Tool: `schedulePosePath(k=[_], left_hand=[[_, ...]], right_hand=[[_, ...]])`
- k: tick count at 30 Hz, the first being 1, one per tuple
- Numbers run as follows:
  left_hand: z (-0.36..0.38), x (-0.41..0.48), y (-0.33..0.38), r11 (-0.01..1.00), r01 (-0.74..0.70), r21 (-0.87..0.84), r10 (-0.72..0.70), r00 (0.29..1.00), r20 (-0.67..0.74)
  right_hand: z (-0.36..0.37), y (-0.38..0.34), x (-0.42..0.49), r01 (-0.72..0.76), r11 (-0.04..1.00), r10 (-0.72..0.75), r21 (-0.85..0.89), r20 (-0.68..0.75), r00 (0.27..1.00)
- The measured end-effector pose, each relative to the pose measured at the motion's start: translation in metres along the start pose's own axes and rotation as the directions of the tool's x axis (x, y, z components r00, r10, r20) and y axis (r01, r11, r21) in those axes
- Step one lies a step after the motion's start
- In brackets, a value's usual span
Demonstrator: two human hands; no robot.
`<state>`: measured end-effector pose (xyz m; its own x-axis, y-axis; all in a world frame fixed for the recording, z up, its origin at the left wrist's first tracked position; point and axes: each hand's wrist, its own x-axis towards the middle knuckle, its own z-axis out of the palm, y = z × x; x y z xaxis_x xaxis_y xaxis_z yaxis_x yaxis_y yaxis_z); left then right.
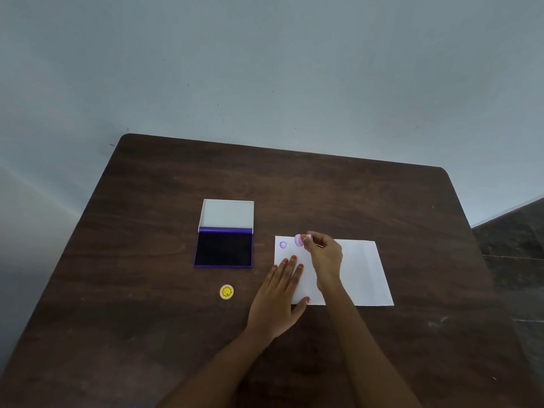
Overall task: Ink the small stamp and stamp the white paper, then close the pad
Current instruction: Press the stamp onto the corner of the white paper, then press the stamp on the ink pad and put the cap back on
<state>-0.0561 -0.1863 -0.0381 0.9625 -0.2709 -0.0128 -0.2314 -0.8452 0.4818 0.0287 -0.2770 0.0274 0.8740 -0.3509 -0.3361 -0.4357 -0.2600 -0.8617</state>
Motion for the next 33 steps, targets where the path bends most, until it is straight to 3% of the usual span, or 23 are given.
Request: schedulePosePath(k=[4,9,15,18,24,27,30,33], left_hand=[[0.0,0.0,0.0,1.0,-0.013,0.004,0.013,1.0,-0.019],[0.0,0.0,-0.001,1.0,-0.009,0.005,0.009,1.0,-0.017],[-0.007,0.0,0.003,0.999,-0.044,0.029,0.046,0.996,-0.082],[-0.012,-0.004,0.003,0.998,-0.062,0.033,0.067,0.982,-0.179],[-0.054,-0.022,-0.023,0.993,0.019,-0.116,-0.059,0.936,-0.347],[-0.089,-0.027,-0.059,0.939,0.134,-0.318,-0.258,0.884,-0.39],[-0.113,-0.033,-0.096,0.89,0.22,-0.4,-0.381,0.84,-0.386],[-0.117,-0.04,-0.12,0.885,0.248,-0.395,-0.381,0.873,-0.304]], right_hand=[[0.014,-0.001,0.0,0.134,0.979,-0.129,-0.155,0.042,0.991],[0.028,0.0,-0.002,0.205,0.945,-0.189,-0.254,0.084,0.978],[0.032,0.0,-0.008,0.213,0.951,-0.209,-0.225,0.039,0.977],[0.037,-0.008,-0.015,0.234,0.962,-0.232,-0.138,0.03,0.972],[0.063,-0.026,-0.03,0.273,0.962,-0.27,-0.028,0.07,0.96],[0.087,-0.027,-0.041,0.295,0.953,-0.284,-0.063,0.143,0.948],[0.109,-0.027,-0.054,0.376,0.916,-0.343,-0.141,0.212,0.915],[0.128,-0.028,-0.064,0.452,0.871,-0.389,-0.193,0.293,0.873]])
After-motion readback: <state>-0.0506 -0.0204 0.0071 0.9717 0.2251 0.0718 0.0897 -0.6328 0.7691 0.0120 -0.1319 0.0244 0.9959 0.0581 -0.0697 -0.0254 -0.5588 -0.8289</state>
